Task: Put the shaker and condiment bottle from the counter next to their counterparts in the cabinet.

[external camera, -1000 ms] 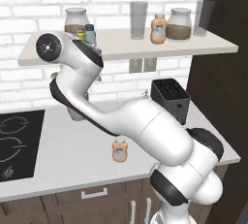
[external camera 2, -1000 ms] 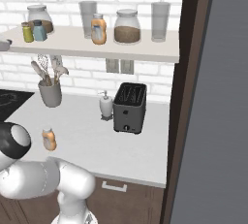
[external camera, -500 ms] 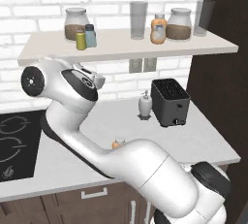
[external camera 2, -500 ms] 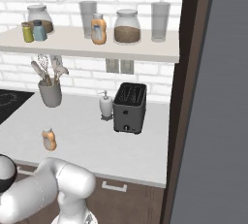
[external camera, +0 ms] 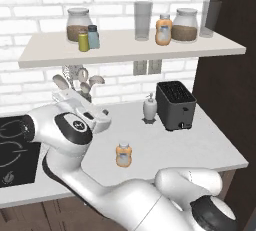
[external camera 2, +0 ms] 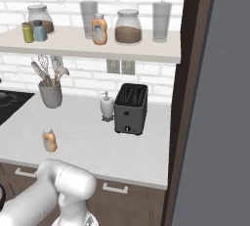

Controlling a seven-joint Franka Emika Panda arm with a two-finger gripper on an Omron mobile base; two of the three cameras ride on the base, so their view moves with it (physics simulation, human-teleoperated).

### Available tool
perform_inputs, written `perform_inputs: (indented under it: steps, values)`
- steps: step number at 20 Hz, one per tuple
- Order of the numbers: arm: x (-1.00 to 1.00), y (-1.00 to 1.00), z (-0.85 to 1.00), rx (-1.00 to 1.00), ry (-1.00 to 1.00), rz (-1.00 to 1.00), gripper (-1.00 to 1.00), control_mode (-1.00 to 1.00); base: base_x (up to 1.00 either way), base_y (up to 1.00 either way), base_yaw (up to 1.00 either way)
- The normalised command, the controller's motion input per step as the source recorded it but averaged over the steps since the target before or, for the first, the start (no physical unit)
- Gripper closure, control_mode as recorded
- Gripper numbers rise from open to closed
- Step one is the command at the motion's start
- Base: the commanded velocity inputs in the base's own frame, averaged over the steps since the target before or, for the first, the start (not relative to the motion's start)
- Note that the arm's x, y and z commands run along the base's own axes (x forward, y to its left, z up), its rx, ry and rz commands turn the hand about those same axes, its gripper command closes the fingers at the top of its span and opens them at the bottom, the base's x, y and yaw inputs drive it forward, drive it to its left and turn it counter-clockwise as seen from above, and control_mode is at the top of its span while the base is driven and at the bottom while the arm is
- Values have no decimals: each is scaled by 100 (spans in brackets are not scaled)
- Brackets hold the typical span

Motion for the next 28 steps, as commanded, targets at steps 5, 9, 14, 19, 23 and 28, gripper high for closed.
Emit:
perform_inputs:
  steps: [5, 9, 14, 19, 23, 28]
  values:
    - [0, -34, -99, 0, 0, -33, -100, -100, 0, 0, 0]
    - [-2, -4, -74, 3, 10, -20, -100, -100, 0, 0, 0]
    - [4, -15, -46, 13, 8, -17, -100, -100, 0, 0, 0]
    - [11, -12, -45, 22, 23, -21, -100, -100, 0, 0, 0]
    - [9, -1, -62, 2, 11, -5, -100, -100, 0, 0, 0]
    - [21, 0, -49, 0, 0, -8, -100, -100, 0, 0, 0]
